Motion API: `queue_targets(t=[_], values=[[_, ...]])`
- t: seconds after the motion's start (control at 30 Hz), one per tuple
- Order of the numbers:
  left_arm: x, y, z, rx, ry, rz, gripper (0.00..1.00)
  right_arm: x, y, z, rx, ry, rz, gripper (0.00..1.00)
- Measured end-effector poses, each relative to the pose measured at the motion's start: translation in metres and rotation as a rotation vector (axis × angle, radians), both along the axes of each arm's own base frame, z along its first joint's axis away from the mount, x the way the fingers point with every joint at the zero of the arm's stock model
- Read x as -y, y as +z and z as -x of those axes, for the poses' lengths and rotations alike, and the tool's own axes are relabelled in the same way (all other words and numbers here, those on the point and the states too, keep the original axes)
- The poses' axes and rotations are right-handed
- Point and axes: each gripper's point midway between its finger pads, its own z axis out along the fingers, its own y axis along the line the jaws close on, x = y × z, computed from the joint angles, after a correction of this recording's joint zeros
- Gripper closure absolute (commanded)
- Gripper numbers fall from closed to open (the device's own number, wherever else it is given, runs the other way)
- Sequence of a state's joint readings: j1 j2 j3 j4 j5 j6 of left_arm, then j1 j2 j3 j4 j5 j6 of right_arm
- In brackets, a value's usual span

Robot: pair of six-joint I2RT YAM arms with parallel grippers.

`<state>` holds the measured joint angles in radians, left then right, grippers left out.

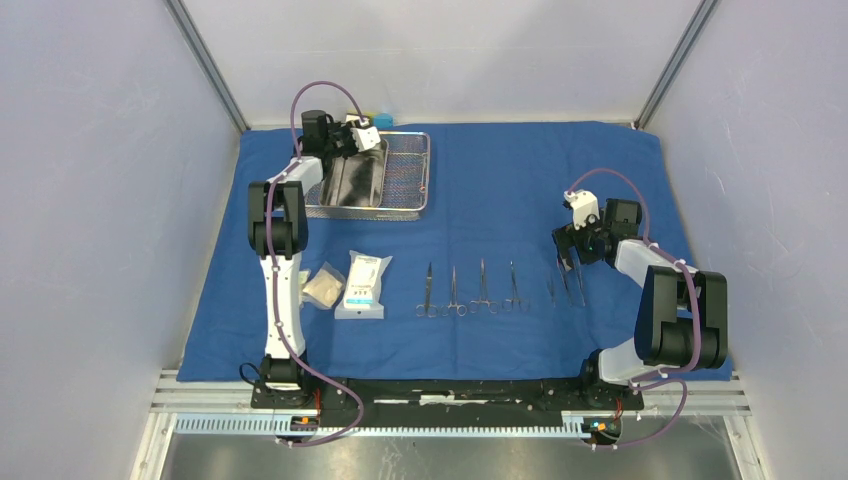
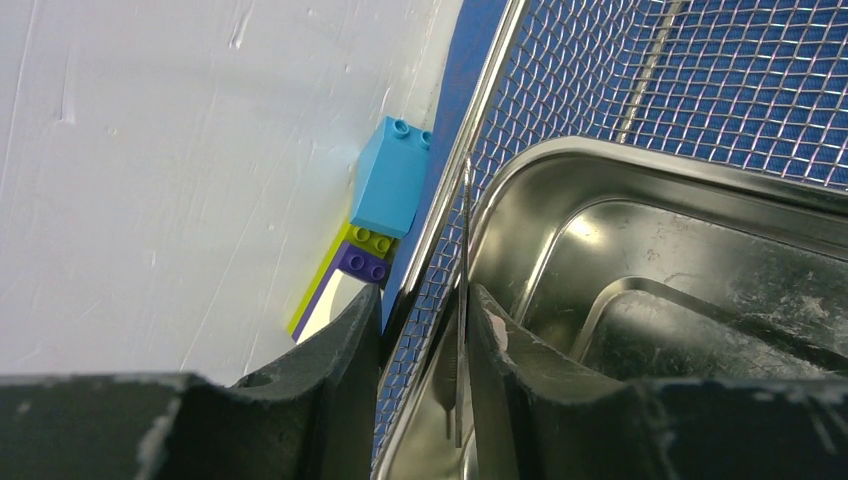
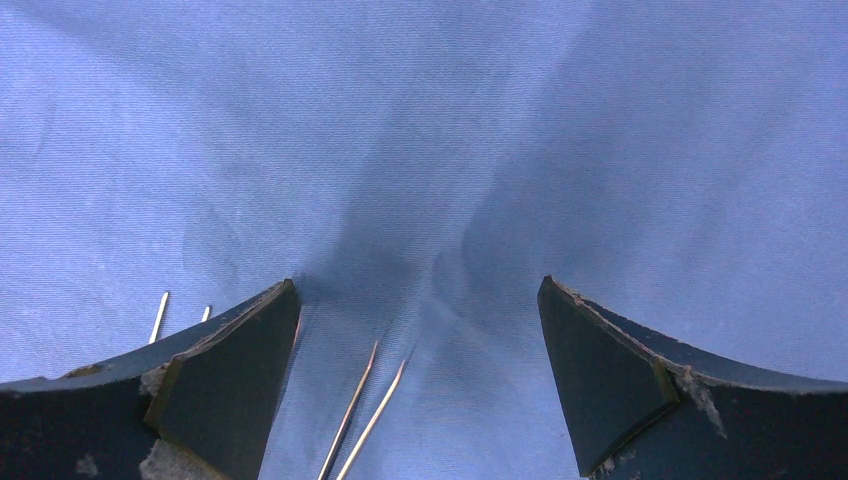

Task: Open and lay out the surgical kit
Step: Pick up the medical item from the container.

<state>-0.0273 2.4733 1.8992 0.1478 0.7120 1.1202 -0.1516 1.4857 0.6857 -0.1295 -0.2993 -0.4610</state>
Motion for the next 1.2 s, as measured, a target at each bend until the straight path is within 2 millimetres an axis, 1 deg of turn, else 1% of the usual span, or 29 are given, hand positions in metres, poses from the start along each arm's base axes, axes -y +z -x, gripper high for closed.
queue_targets(t=[0.27,0.87,1.2], values=[[0.0,0.001,0.002,-0.011,-0.009,0.006,0.98,0.0,0.0,0.0,-0.001,0.0,0.0,0.03],[0.004,0.003,0.012,-0.105,-0.055,0.032,0.97,-0.001,0.0,0.0,-0.001,0.003,-0.006,0.02],[0.006,0.005,0.018,-0.147,-0.079,0.09,0.95,-0.001,0.0,0.0,-0.001,0.003,-0.006,0.02]])
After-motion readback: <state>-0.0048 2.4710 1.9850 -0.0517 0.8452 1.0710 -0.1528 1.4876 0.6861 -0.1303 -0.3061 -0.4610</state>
